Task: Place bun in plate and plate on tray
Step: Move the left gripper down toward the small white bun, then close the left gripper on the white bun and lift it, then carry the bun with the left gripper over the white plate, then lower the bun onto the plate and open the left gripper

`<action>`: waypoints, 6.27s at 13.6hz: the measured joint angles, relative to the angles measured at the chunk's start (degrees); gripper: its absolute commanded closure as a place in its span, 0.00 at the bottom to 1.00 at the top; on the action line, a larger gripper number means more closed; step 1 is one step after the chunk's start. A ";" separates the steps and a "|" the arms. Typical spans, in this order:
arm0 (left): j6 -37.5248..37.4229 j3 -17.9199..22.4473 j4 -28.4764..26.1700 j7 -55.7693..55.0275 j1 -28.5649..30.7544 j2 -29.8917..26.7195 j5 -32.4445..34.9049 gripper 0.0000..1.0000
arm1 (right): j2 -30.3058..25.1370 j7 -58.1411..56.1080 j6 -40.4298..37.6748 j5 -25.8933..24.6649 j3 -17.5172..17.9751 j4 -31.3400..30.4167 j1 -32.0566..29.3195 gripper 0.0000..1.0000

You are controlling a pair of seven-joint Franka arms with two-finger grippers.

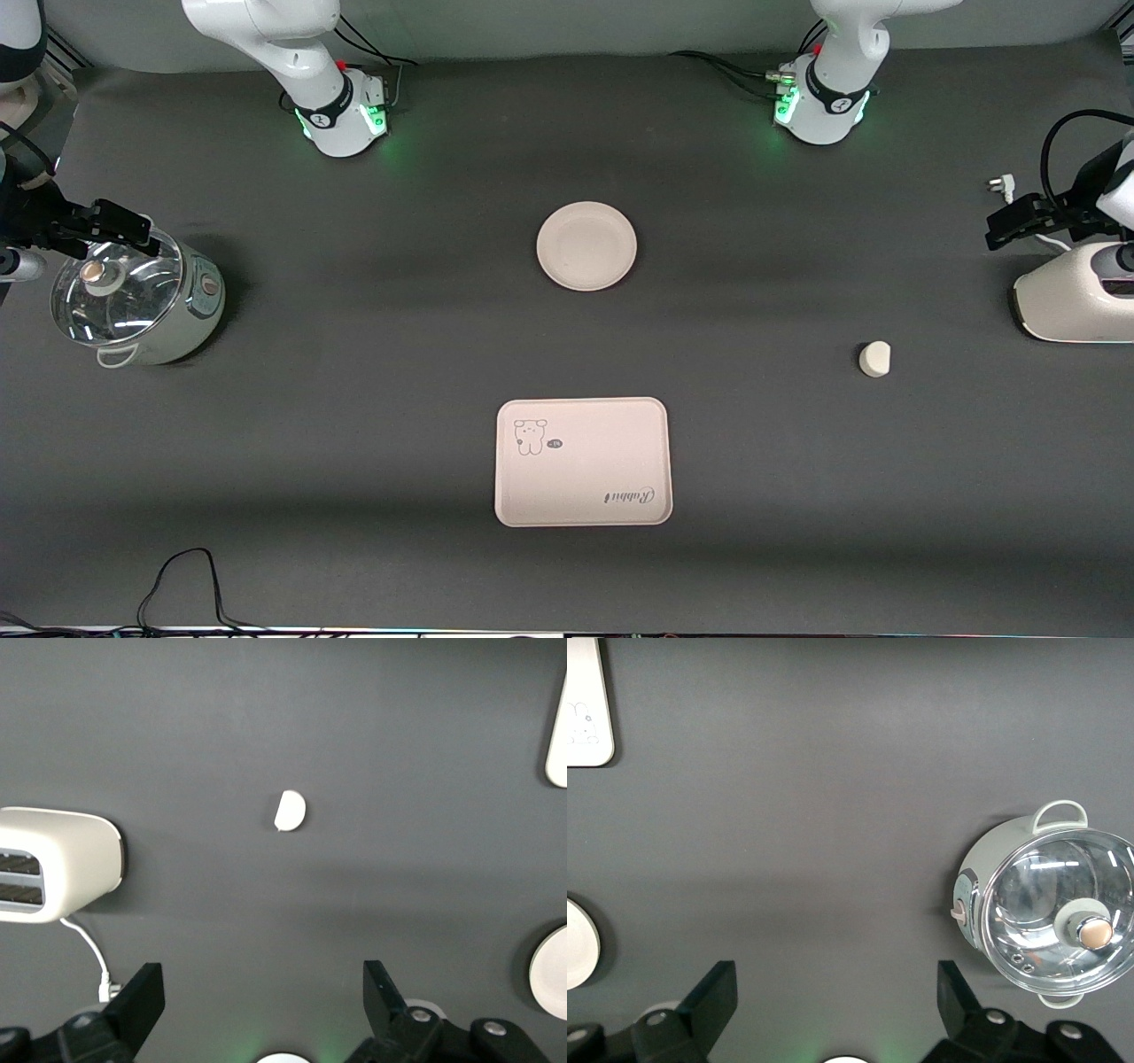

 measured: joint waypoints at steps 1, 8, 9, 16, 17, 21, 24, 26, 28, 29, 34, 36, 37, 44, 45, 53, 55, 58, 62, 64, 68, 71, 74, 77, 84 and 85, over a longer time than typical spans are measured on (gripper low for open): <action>0.11 0.02 -1.26 0.01 0.03 -0.42 0.00 0.00 | 0.00 0.00 0.00 0.00 0.00 0.00 0.00 0.00; 15.41 -0.04 -13.41 0.75 0.03 1.95 0.00 0.00 | -0.02 0.00 0.00 0.00 0.00 0.01 0.00 0.00; 18.00 -0.04 -14.34 0.78 0.03 3.90 0.00 0.00 | -0.03 0.00 0.00 0.00 0.00 0.00 0.00 0.00; 39.68 -0.06 -20.84 0.90 0.04 17.80 0.00 0.00 | -0.04 0.00 0.00 0.00 0.00 -0.01 0.00 0.00; 43.08 -0.06 -22.58 0.91 0.04 19.26 0.00 0.00 | -0.03 0.00 0.00 0.00 0.00 -0.02 0.00 0.00; 51.65 -0.02 -24.52 0.98 0.06 25.13 0.00 0.01 | -0.04 0.00 0.00 0.00 0.00 -0.02 0.00 0.00; 55.18 -0.02 -24.55 1.02 0.08 28.18 0.01 0.06 | -0.04 0.00 0.00 0.00 0.00 -0.03 0.00 0.00; 56.86 -0.02 -24.55 1.06 0.08 29.61 0.01 0.17 | -0.03 0.00 0.00 0.00 0.00 -0.04 0.00 0.00; 57.10 -0.02 -24.54 1.07 0.08 30.02 0.01 0.51 | -0.03 0.00 0.00 0.00 0.00 -0.08 0.00 0.00; 57.10 -0.02 -24.53 1.07 0.09 30.02 0.01 0.66 | -0.03 0.00 0.00 0.00 0.00 -0.13 0.00 0.00; 57.01 -0.02 -24.40 1.40 0.10 29.59 0.01 0.76 | -0.03 0.00 0.00 0.00 0.00 -0.36 0.00 0.00; 54.11 -0.02 -23.71 1.87 0.11 27.82 0.21 0.76 | -0.04 0.00 0.02 0.00 0.00 -0.46 0.00 0.00; 50.57 -0.02 -22.65 2.14 0.12 26.13 0.33 0.75 | -0.04 0.00 0.02 0.00 0.00 -0.50 0.00 0.00; 12.83 0.12 -1.81 6.95 1.94 9.96 0.60 0.72 | -0.03 0.00 0.07 0.00 0.00 -0.58 0.00 0.00; 7.64 0.13 2.82 7.71 2.32 9.42 0.59 0.72 | -0.04 0.00 0.07 0.00 0.00 -0.58 0.00 0.00; -3.77 -1.56 14.55 3.85 1.59 10.76 -5.10 0.72 | -0.04 0.00 0.09 0.00 -0.01 -0.58 0.00 0.00; -2.84 -3.46 14.69 -3.41 -1.81 11.81 -5.80 0.72 | -0.04 0.00 0.09 0.00 -0.01 -0.58 0.00 0.00; 2.39 -5.46 14.89 -18.37 -9.40 13.56 -5.76 0.72 | -0.04 0.00 0.09 0.00 -0.04 -0.61 0.00 0.00; 7.57 -5.85 15.06 -37.88 -21.06 16.49 -5.01 0.72 | -0.04 0.00 0.10 0.00 -0.07 -0.65 0.00 0.00; 9.83 -5.93 14.72 -46.52 -27.57 18.50 -4.11 0.73 | -0.04 0.00 0.09 0.00 -0.07 -0.65 0.00 0.00; 19.00 -5.91 8.73 -55.86 -37.32 22.31 -2.70 0.73 | -0.04 0.00 0.09 0.00 -0.07 -0.66 0.00 0.00; 31.27 -5.87 -2.07 -58.49 -40.86 23.47 -2.62 0.74 | -0.04 0.00 0.09 0.00 -0.07 -0.68 0.00 0.00; 43.16 -5.83 -12.31 -62.15 -42.51 24.98 -2.61 0.74 | -0.04 0.00 0.09 0.00 -0.07 -0.70 0.00 0.00; 50.80 -5.84 -16.26 -68.56 -45.84 28.07 -2.61 0.73 | -0.04 0.00 0.09 0.00 -0.08 -0.71 0.00 0.00; 56.00 -5.82 -16.39 -73.86 -50.42 32.26 -2.61 0.00 | -0.04 0.00 0.09 0.00 -0.07 -0.72 0.00 0.00; 56.00 -5.75 -16.38 -74.12 -50.41 32.32 -2.61 0.00 | -0.04 0.00 0.09 0.00 -0.07 -0.72 0.00 0.00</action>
